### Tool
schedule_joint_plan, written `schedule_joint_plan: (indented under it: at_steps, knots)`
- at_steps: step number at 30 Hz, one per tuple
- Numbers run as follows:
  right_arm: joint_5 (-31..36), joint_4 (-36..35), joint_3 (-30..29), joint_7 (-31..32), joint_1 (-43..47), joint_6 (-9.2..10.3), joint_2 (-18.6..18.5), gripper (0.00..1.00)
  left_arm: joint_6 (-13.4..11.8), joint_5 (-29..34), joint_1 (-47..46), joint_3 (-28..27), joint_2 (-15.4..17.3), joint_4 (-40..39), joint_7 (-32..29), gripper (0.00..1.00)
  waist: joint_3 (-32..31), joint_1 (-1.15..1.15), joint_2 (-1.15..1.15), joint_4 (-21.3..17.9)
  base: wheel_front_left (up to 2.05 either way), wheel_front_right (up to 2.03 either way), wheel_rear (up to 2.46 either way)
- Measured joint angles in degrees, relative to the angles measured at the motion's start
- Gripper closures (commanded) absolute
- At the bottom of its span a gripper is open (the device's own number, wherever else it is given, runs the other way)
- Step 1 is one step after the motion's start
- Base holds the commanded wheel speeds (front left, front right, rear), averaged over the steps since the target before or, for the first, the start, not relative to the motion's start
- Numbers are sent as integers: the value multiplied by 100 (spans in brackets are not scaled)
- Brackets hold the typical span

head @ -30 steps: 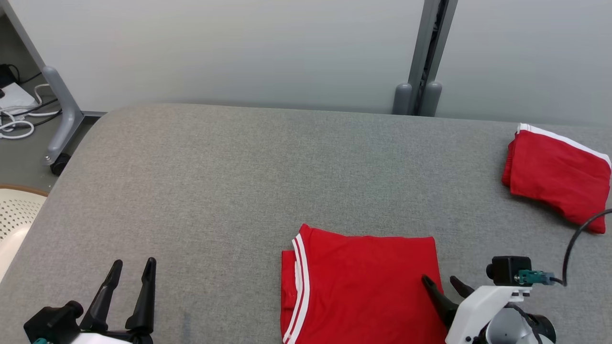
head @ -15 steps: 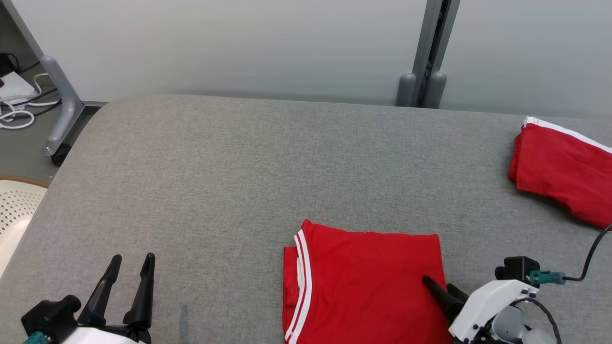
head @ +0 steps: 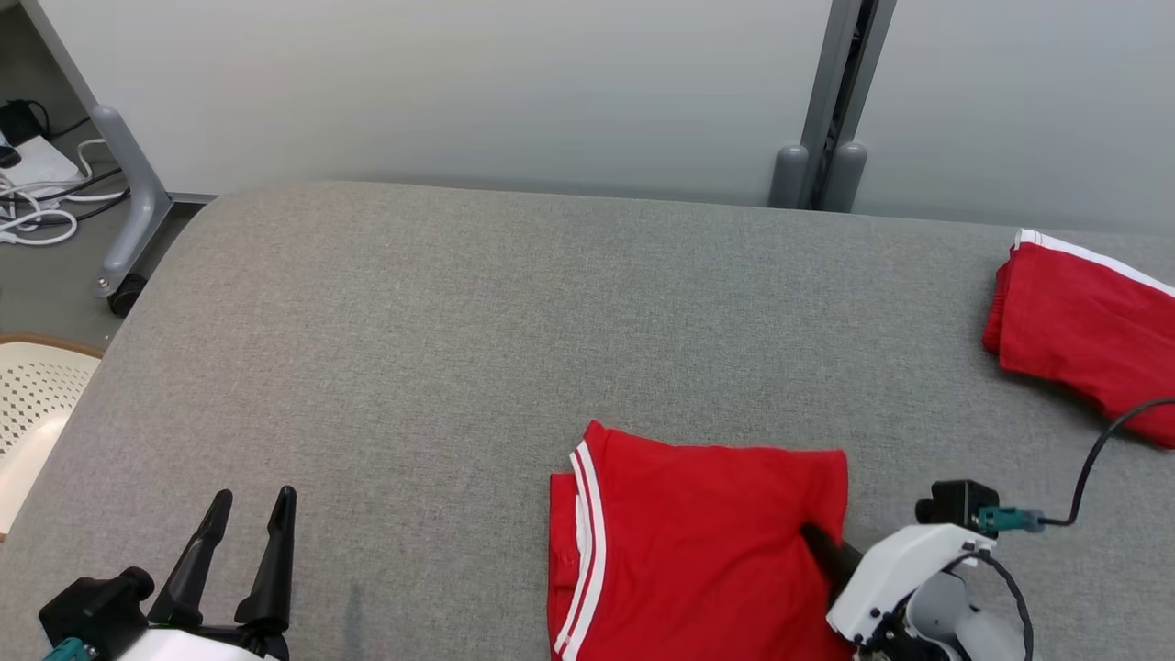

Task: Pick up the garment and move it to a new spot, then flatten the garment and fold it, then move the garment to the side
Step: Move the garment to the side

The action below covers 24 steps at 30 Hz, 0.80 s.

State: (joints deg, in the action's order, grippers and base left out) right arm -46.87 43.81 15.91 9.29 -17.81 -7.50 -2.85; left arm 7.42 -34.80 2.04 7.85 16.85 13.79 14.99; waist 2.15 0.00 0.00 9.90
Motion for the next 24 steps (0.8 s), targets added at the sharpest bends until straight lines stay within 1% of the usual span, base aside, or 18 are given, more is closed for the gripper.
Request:
schedule_joint_plan:
  at_steps: [5,11,18,21,24]
  knots:
    - [269,-136,155,-232,-324,1,22,100,0,0,4,15,5,-22,1,0,23,0,0,-114,0,0,0]
    - [1063,-379,44,-223,-881,1,13,100,0,-16,-8,133,51,-212,1,0,167,0,0,-306,0,0,0]
    - [2082,-795,-413,85,-1688,1,-64,100,0,-234,-157,255,322,-478,1,0,576,0,0,-514,0,0,0]
    - [2554,-990,-745,297,-1921,1,-64,100,1,-361,-202,311,479,-575,0,0,799,0,0,-590,0,0,0]
    - [3003,-1352,-1106,533,-2079,1,-58,100,1,-456,-261,325,631,-686,1,0,1022,0,0,-665,0,0,0]
